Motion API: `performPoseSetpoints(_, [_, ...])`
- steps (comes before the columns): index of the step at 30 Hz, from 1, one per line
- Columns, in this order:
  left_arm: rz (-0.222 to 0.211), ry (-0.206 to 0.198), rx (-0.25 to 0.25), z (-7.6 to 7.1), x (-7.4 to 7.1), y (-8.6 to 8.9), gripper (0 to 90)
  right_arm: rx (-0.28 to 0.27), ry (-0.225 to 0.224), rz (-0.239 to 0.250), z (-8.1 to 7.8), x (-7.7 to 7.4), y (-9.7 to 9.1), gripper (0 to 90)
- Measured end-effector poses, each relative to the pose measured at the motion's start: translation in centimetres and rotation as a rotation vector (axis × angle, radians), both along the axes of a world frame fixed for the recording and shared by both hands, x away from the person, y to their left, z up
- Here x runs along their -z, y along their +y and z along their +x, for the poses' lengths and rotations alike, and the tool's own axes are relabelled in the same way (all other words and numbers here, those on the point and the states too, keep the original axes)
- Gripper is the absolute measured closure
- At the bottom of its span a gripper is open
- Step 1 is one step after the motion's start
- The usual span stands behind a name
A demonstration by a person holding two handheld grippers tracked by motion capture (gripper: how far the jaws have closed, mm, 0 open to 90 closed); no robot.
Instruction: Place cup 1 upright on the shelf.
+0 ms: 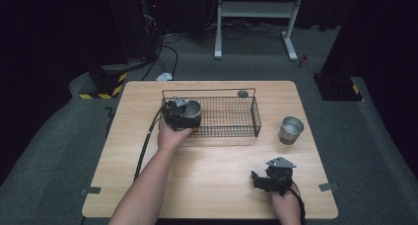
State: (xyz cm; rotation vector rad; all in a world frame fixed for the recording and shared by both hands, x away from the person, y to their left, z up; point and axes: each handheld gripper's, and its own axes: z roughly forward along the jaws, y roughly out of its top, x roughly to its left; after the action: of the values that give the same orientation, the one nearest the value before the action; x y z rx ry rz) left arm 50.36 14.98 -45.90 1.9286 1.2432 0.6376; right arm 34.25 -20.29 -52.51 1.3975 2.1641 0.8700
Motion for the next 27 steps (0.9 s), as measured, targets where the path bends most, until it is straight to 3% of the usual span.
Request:
performPoseSetpoints(22, [-0.031, -0.015, -0.014, -1.6, -1.1, 1.3, 0.0, -0.002, 0.001, 0.002, 0.0, 0.0, 0.0, 9.2])
performPoseSetpoints(27, [-0.026, -0.037, -0.019, -1.9, -1.5, 1.2, 0.0, -0.002, 0.002, 0.002, 0.0, 0.0, 0.0, 9.1])
